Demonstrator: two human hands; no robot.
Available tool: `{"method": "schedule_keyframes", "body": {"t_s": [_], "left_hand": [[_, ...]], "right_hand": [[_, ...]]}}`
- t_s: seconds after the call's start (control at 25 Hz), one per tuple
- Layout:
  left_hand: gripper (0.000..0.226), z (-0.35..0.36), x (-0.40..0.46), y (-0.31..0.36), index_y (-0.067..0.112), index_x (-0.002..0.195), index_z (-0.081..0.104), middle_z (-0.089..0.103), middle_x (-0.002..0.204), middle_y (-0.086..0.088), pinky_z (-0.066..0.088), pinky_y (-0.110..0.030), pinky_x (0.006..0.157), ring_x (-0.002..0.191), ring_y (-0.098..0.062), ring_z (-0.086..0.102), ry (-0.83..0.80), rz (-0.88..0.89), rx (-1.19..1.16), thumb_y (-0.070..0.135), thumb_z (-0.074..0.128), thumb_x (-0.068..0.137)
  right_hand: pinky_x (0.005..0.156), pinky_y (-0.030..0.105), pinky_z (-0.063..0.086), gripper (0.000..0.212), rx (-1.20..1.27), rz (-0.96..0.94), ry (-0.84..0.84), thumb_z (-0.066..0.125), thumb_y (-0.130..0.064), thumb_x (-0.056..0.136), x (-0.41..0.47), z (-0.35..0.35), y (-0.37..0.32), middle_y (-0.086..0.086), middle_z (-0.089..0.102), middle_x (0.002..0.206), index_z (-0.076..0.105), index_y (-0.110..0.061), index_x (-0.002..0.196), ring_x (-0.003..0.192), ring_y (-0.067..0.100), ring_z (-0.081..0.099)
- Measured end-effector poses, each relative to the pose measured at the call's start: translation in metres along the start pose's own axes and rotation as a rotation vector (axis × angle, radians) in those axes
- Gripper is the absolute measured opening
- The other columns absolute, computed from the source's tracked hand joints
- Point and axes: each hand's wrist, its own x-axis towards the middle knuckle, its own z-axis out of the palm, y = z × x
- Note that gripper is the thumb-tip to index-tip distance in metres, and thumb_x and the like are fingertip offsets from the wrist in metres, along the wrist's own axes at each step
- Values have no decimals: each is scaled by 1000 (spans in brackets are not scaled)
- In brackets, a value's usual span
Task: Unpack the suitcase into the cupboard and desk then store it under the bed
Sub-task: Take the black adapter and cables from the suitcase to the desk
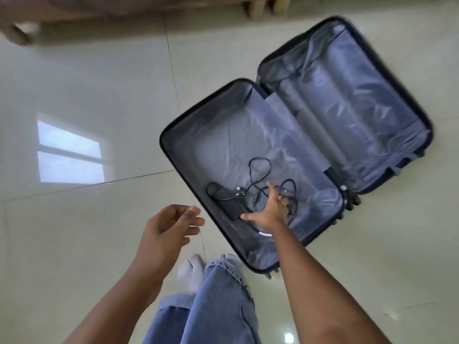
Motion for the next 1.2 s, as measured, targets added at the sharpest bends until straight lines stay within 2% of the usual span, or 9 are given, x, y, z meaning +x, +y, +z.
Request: {"method": "schedule_keyframes", "body": {"t_s": [0.12,0.28,0.48,0.64,0.72,0.84,0.96,1.12,1.2], "left_hand": [[17,-4,57,-38,10,93,67,73,87,-5,47,-29,74,83,-20,66,1,-29,43,18,52,94],[17,-6,91,-69,9,93,67,74,86,-7,46,-29,72,83,-22,66,-2,-71,53,16,52,94],[18,-15,85,-65,10,94,67,74,87,-6,47,-29,73,83,-21,66,-20,-97,55,15,50,95],[20,-37,44,-24,9,95,67,73,91,-8,47,-31,76,87,-24,65,-20,-90,10,15,48,96],[20,-51,14,5,9,97,67,73,92,-9,48,-31,77,91,-26,65,-20,-82,-13,16,48,96],[19,-64,-19,26,10,96,67,73,90,-7,47,-31,77,91,-26,66,-4,-37,-33,17,49,96],[19,-58,-10,11,10,96,67,73,90,-7,47,-30,76,90,-25,66,22,-36,-50,17,49,96],[19,-41,27,-40,11,95,67,73,91,-7,48,-30,78,88,-22,66,36,-110,-50,16,49,96],[19,-34,42,-62,11,95,67,74,90,-5,49,-29,77,87,-20,67,25,-123,-50,16,49,96]], "right_hand": [[97,52,42,139,-165,28,-29,92,-46,40,60,50,3,25,9,144,-7,-59,137,126,44,36],[105,63,25,116,-403,-65,40,85,-36,55,81,108,-17,26,-7,150,7,-50,140,136,47,10],[95,52,38,89,-480,-105,85,83,-29,60,74,107,-38,7,24,140,30,-32,131,121,33,41],[67,29,47,33,-124,-164,128,74,-20,70,38,53,-58,3,62,103,54,-21,96,93,28,62],[62,29,49,22,-31,-188,72,72,-13,72,9,21,-68,3,65,88,55,-17,84,83,25,62],[63,27,41,12,-57,-193,89,62,-9,83,-25,3,-70,9,64,100,54,-15,89,86,29,61],[70,31,43,26,-200,-231,199,55,-16,90,-14,20,-55,16,52,118,51,-9,115,96,34,60],[93,44,46,87,-551,-295,-9,75,-39,72,35,65,-39,16,30,132,25,-25,141,111,34,51],[92,46,43,88,-703,-266,-31,76,-42,70,58,90,-42,16,29,133,23,-31,140,114,35,48]]}}
